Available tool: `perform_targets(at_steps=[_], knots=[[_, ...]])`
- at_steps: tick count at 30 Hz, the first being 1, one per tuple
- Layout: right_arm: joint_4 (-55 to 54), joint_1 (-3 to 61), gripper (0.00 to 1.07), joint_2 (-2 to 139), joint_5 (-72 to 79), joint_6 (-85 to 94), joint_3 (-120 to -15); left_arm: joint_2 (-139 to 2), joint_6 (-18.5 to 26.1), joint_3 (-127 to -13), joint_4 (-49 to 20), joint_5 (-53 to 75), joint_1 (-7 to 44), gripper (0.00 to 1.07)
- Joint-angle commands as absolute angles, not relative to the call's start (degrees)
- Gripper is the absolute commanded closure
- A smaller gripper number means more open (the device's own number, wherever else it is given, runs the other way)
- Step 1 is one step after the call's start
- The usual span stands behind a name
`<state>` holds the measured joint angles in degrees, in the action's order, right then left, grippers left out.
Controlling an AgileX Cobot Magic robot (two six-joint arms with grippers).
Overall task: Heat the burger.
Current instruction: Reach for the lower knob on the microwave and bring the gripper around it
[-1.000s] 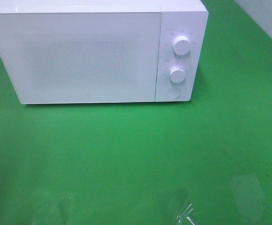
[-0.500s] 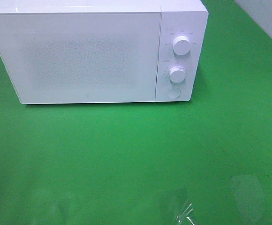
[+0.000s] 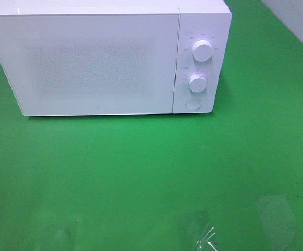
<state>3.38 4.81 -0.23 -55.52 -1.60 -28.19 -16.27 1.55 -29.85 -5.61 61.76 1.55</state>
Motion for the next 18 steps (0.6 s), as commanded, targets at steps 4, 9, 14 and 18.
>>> perform_targets(at_steps=[4, 9, 14, 18], knots=[[3.32, 4.53, 0.37, -1.83, -54.89, -1.32, -28.07, -6.02, 1.60, -29.74, -5.67, 61.31, -0.57, 0.07], [3.32, 4.53, 0.37, -1.83, -54.89, -1.32, -28.07, -0.06, 1.60, -29.74, -5.67, 61.31, -0.57, 0.07], [3.32, 4.53, 0.37, -1.78, -54.89, -1.32, -28.07, 1.49, 1.60, -29.74, -5.73, 61.25, -0.57, 0.07], [3.32, 4.53, 0.37, -1.78, -54.89, -1.32, -28.07, 1.49, 1.60, -29.74, -5.73, 61.25, -0.57, 0.07]])
